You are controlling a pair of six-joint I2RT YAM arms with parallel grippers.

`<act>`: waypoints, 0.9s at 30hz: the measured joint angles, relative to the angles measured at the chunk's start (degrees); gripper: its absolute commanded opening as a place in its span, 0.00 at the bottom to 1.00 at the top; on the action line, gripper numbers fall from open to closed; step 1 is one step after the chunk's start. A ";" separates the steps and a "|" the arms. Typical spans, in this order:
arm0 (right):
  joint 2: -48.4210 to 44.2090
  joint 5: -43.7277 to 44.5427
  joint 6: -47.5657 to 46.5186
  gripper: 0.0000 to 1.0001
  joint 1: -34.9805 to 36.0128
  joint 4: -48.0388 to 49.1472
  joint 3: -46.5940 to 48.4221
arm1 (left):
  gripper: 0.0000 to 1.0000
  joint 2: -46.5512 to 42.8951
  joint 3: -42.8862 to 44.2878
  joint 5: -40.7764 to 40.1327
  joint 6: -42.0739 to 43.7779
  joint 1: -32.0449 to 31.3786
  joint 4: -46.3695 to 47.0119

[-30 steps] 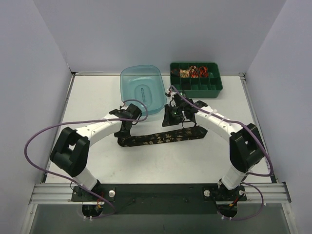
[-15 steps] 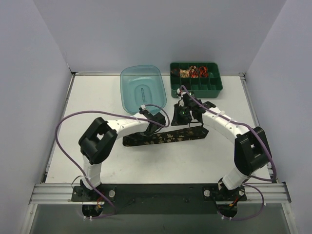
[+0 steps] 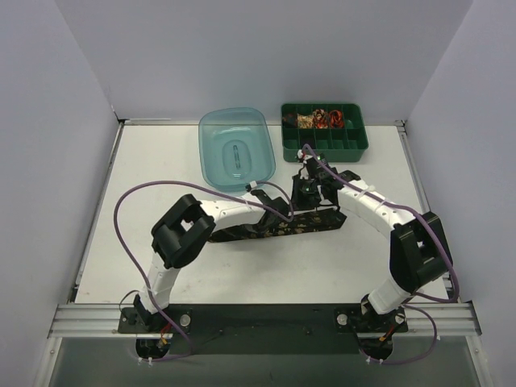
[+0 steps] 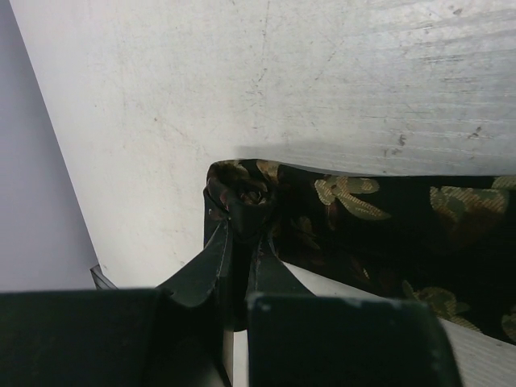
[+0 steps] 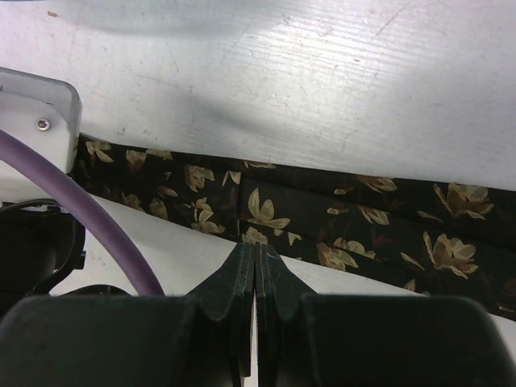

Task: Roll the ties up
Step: Roll the tie at the center of the board.

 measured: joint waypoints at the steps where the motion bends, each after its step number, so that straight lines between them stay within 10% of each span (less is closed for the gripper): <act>1: 0.00 0.04 -0.02 0.00 -0.15 -0.28 -0.09 | 0.00 0.50 0.26 -0.02 -0.07 -0.26 -0.02; 16: -0.02 0.42 -0.04 0.00 -0.68 -0.42 -0.76 | 0.00 1.75 -1.51 0.00 -0.24 -1.57 3.76; 23: -0.02 0.42 -0.04 0.00 -0.68 -0.42 -0.79 | 0.32 -2.99 -6.71 1.84 1.33 -1.27 10.45; 27: -0.02 0.42 -0.04 0.00 -0.68 -0.42 -0.76 | 0.33 -3.82 -7.69 3.06 2.19 -1.22 12.83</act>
